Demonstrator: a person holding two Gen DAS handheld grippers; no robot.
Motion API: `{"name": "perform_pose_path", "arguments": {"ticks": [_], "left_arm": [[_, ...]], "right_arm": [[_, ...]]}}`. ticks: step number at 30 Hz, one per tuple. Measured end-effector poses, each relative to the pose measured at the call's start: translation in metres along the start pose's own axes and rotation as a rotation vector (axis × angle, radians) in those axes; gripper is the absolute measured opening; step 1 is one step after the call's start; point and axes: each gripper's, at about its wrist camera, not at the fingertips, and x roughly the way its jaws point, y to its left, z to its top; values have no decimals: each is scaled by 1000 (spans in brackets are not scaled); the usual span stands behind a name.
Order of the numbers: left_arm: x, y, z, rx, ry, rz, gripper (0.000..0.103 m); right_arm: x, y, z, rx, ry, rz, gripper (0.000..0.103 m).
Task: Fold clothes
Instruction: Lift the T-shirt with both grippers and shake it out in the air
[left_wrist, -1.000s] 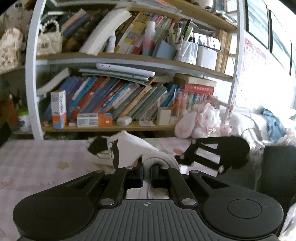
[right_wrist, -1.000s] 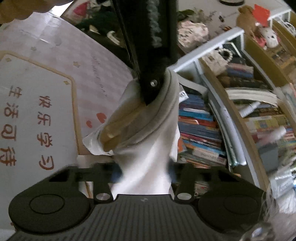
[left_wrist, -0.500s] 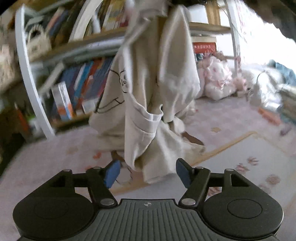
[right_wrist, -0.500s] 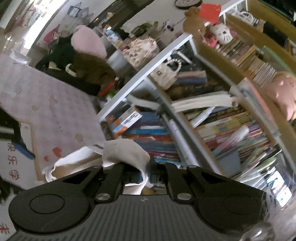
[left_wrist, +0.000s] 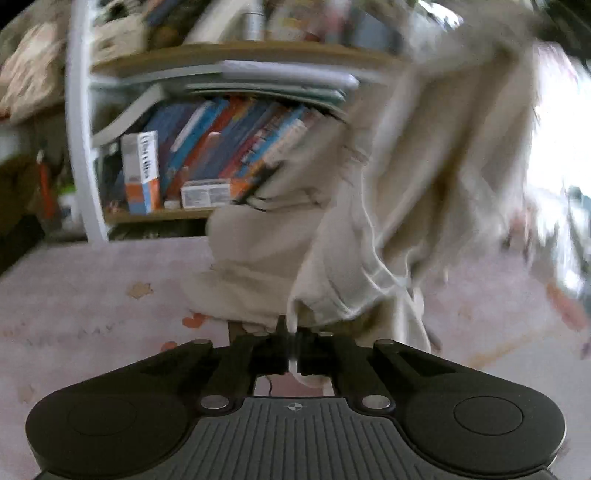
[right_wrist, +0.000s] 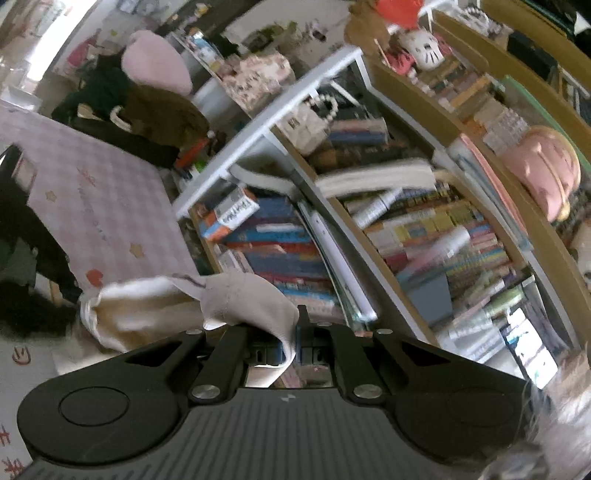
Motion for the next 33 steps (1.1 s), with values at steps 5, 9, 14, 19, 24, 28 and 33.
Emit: {"name": "perform_pose_path", "arguments": {"ticks": [5, 9, 14, 19, 24, 28, 33], "left_arm": [[-66, 40, 43, -161, -220, 21, 1], [-141, 42, 92, -81, -484, 30, 1], [-241, 35, 146, -13, -858, -1, 1], [-326, 28, 172, 54, -1255, -15, 2], [-360, 34, 191, 59, -1430, -53, 2], [-330, 42, 211, 49, -1294, -31, 2], [-204, 66, 207, 65, -778, 78, 2]], "right_arm": [[-20, -11, -17, 77, 60, -77, 5], [-55, -25, -9, 167, -5, -156, 5], [-127, -47, 33, 212, -242, -343, 5], [-210, -65, 87, 176, -583, -581, 5], [-245, -78, 114, 198, -815, -632, 5], [-210, -98, 118, 293, -747, -508, 5], [-89, -101, 65, 622, -376, -144, 6]]}}
